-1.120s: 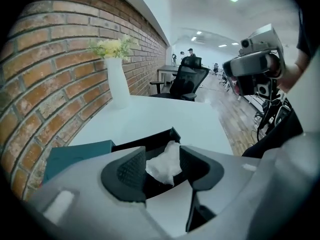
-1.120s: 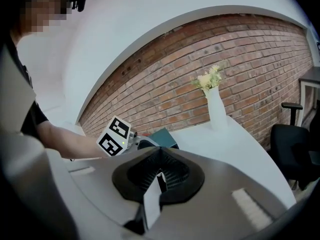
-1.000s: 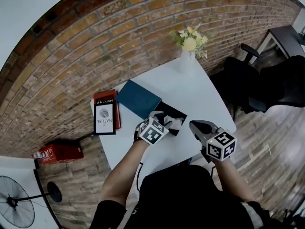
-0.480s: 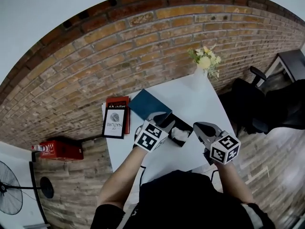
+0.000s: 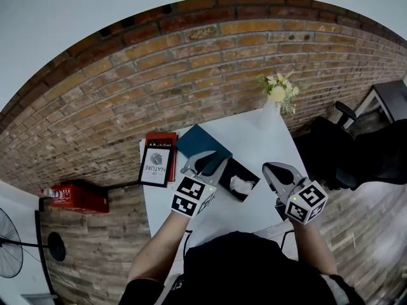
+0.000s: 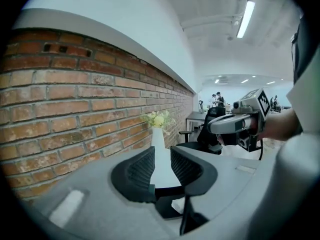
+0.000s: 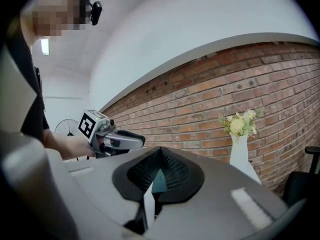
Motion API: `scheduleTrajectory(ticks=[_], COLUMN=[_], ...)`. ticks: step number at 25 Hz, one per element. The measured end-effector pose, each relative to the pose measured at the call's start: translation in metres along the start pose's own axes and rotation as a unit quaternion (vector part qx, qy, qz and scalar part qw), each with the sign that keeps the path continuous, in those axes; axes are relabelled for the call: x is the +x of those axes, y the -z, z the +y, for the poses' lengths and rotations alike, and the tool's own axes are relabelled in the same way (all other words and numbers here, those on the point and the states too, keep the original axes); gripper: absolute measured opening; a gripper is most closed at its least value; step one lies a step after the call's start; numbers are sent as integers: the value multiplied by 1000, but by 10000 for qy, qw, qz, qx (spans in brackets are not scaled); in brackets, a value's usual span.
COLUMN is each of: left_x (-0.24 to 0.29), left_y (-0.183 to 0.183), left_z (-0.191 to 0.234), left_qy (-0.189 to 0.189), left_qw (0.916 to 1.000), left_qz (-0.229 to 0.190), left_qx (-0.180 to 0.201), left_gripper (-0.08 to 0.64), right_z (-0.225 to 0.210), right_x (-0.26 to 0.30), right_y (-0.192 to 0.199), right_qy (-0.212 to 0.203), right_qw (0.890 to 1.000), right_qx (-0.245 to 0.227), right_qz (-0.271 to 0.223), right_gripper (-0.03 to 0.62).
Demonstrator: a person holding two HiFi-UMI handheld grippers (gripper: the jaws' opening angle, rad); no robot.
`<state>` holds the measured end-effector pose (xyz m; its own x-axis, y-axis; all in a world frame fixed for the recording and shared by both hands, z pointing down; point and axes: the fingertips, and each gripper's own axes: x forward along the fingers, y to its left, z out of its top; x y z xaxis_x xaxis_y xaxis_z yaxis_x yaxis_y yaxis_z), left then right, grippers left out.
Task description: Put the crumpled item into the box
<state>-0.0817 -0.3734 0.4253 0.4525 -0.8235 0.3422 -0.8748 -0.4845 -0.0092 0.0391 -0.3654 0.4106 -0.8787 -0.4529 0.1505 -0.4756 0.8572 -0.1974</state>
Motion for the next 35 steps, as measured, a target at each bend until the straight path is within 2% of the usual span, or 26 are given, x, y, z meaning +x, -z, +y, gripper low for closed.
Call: scheduleTrajectory(ticks=[6, 14, 35], left_x=[-27, -47, -42], left_y=[-6, 5, 1], left_z=[8, 20, 4], left_qy=[-369, -688, -862], left_qw=[9979, 9944, 9938], left_qz=[-393, -472, -472], left_qx=[-370, -644, -529], left_gripper=[77, 48, 32], right_z=[11, 11, 3], right_x=[-10, -25, -41], right_y=[0, 9, 20], right_qy=[-208, -152, -271], right_qw=[9997, 9997, 9996], right_qx=[-98, -184, 4], right_qz=[-100, -35, -11], right_gripper=[0, -2, -2])
